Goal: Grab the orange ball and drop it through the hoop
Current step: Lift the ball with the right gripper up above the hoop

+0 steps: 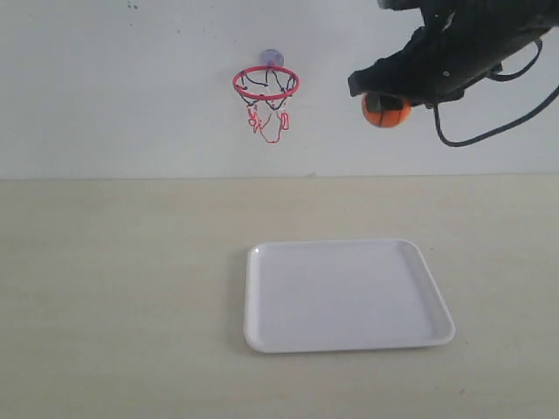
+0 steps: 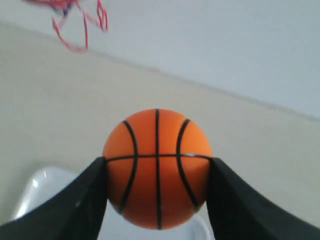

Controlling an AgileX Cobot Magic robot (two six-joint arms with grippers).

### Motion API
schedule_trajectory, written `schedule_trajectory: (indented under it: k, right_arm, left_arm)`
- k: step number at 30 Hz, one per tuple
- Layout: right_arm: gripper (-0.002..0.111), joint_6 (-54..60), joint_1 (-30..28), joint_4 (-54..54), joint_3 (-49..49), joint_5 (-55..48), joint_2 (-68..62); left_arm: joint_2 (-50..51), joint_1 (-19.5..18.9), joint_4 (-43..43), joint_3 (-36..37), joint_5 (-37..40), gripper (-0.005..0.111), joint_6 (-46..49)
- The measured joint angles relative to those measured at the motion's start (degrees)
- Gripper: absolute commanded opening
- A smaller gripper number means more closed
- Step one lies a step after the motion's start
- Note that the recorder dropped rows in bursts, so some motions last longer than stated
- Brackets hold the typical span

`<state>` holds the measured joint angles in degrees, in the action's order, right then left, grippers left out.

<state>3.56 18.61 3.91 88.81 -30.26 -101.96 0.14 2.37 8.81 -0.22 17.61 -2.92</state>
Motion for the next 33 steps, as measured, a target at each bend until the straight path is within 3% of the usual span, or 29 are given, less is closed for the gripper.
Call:
schedule_trajectory:
  k: [5,15,19,26,30,33]
  right_arm:
    - [0.000,0.04,0.00,7.42,-6.97,24.84,-1.08]
    - [0.000,-5.56,-3.16,5.08,-7.93,42.59,-8.13]
    - [0.000,-25.53,-6.35,-17.42,-5.26,44.09,-10.48]
    - [0.000,-84.22,-10.17,-70.93,11.87,63.26,-18.92]
    - [0.000,-103.36,-10.06,-91.29,26.14,69.77,-25.37]
    - [0.000,-112.25,-9.95,-99.88,35.02,73.10,-29.33]
  left_arm:
    - [0.00,0.00,0.00,0.00,0.00,0.004,0.00]
    - [0.00,0.00,0.00,0.00,0.00,0.004,0.00]
    - [0.00,0.00,0.00,0.00,0.00,0.004,0.00]
    - [0.00,0.00,0.00,0.00,0.00,0.004,0.00]
    - [0.00,0.00,0.00,0.00,0.00,0.004,0.00]
    - [0.00,0.00,0.00,0.00,0.00,0.004,0.00]
